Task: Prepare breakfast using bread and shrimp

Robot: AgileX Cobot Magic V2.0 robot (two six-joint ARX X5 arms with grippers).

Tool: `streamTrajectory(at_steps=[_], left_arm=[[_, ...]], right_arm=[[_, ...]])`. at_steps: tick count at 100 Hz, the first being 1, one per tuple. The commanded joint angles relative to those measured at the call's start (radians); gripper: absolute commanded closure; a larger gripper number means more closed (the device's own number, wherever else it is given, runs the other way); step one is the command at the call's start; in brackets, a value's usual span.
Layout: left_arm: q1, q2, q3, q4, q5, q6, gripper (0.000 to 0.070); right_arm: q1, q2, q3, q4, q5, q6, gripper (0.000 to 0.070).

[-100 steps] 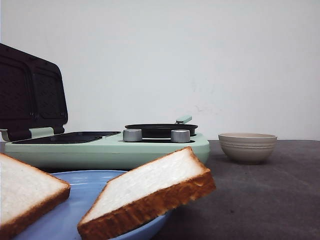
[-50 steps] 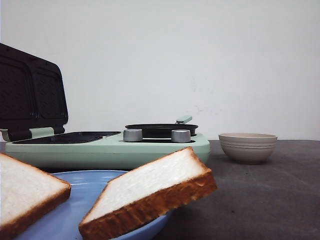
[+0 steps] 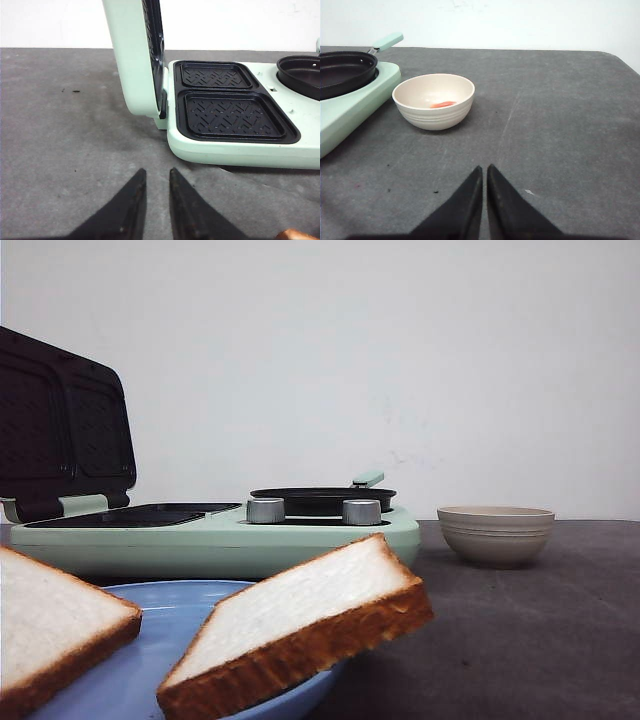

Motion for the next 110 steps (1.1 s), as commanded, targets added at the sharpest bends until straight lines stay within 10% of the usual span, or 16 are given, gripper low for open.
streamTrajectory(at_steps=[1, 110], left_arm=[[-0.001, -0.001, -0.017, -0.005, 0.003, 0.006, 0.0700], [-0.001, -0.001, -0.017, -0.004, 0.003, -0.003, 0.0700]], right_arm=[[-0.001, -0.002, -0.004, 0.013, 0.000, -0.013, 0.0693], [-0.001, -0.002, -0.004, 0.013, -0.001, 0.009, 0.0693]])
